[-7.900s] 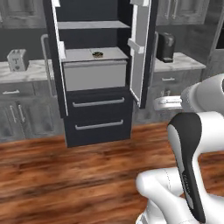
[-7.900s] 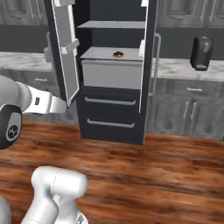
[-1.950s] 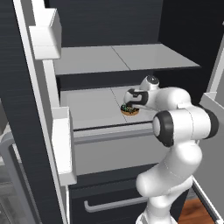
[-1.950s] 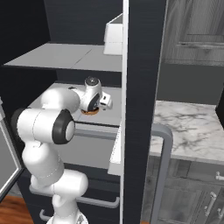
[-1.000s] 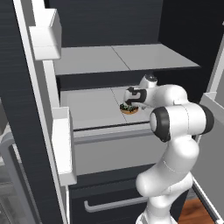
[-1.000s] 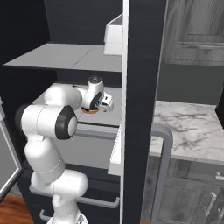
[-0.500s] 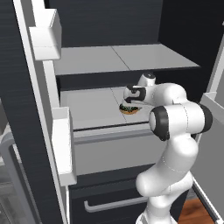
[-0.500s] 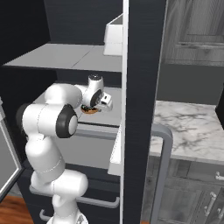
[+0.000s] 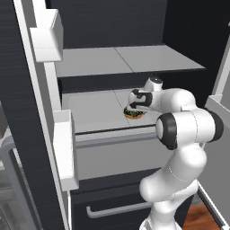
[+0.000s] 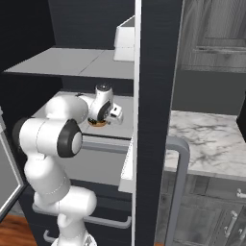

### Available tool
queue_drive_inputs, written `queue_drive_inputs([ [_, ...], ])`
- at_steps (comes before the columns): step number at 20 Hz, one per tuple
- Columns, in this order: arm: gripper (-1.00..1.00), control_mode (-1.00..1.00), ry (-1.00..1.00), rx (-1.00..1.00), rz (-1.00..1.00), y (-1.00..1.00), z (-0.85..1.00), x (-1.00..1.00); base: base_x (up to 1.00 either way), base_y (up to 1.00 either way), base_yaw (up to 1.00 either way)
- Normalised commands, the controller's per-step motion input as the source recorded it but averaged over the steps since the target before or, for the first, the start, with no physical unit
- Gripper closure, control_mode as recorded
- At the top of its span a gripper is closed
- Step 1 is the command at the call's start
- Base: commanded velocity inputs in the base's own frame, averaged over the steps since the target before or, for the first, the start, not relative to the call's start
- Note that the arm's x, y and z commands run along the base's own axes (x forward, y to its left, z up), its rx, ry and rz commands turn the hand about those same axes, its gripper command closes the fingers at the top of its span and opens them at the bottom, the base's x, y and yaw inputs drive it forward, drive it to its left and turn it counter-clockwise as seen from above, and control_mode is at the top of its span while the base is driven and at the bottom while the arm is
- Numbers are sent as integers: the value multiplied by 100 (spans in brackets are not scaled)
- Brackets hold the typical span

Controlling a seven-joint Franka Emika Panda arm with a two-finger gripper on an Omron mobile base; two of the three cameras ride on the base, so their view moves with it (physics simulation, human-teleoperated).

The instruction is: Take the cake and donut from the fridge and place them on the empty tray on the dining counter.

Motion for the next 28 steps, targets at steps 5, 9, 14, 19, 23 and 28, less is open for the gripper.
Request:
queue_drive_inputs([
  [5,100,-100,-3,9,0,0,28,-76,0,0,0],
  [9,100,-100,0,8,0,0,45,-66,0,0,0],
  [14,100,-100,7,3,0,0,79,-59,0,0,0],
  [19,100,-100,3,-4,-6,0,73,-83,0,0,0],
  [23,100,-100,-1,0,-2,0,86,-97,0,0,0],
  [28,100,-100,-24,-7,-3,0,52,-98,0,0,0],
])
